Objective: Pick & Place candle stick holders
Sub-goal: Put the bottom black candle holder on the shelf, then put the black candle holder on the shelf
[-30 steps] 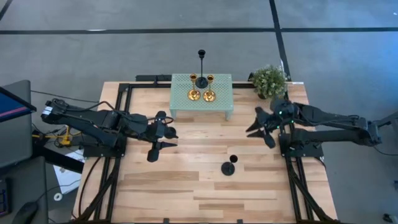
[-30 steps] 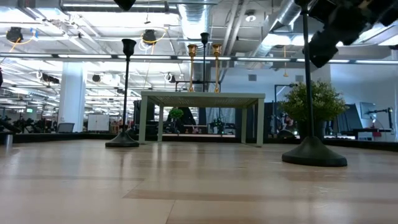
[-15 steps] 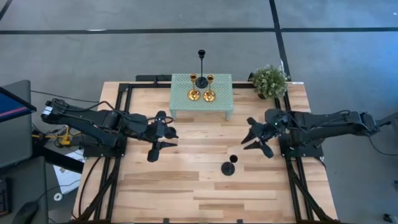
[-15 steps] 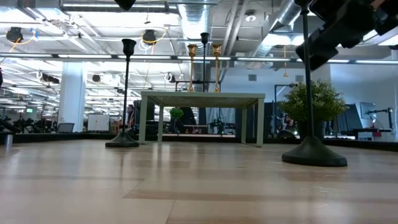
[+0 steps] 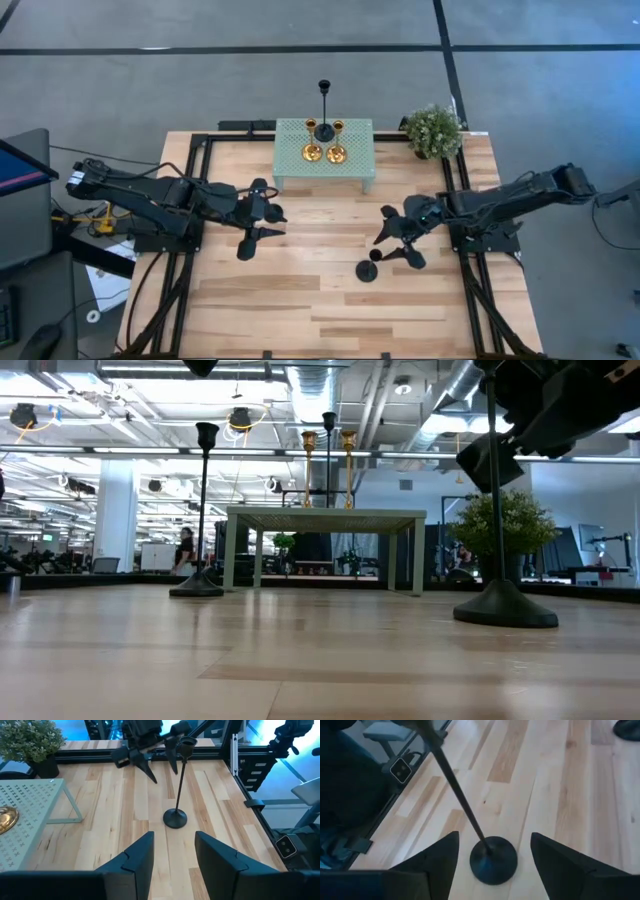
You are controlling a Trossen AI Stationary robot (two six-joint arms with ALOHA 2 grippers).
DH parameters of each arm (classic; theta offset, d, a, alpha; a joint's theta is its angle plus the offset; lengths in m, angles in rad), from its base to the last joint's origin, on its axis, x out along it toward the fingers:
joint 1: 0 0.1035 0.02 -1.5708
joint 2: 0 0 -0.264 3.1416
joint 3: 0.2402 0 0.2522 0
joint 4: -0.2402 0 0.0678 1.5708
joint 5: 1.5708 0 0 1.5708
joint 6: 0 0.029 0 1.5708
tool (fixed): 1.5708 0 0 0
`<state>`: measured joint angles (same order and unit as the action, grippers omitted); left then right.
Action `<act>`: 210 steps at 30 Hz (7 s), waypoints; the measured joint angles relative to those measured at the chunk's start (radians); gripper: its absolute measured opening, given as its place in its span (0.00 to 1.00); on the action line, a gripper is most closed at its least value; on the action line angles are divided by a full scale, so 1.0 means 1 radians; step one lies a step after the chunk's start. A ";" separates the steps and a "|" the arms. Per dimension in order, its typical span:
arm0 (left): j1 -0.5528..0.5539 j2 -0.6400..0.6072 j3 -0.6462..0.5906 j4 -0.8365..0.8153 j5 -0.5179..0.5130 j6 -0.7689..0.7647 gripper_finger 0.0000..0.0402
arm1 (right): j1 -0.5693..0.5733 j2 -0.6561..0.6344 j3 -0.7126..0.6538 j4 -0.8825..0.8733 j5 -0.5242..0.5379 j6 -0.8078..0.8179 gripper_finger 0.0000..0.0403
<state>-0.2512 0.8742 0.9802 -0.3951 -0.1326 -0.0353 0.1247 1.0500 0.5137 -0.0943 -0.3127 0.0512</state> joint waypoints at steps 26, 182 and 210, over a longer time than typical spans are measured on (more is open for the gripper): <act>0.000 0.000 0.000 0.000 0.000 0.000 0.35 | 0.102 0.281 0.001 0.278 -0.004 0.126 0.31; 0.005 -0.130 0.000 -0.144 -0.350 0.016 0.03 | -0.436 -0.194 0.045 -0.034 0.055 0.025 0.00; -0.217 -0.172 -0.443 -0.149 -0.525 -0.527 0.01 | -0.366 -0.194 0.015 0.092 0.143 0.029 0.00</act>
<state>-0.4679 0.7025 0.5369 -0.5445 -0.6571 -0.5621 -0.2413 0.8562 0.5289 -0.0025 -0.1699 0.0799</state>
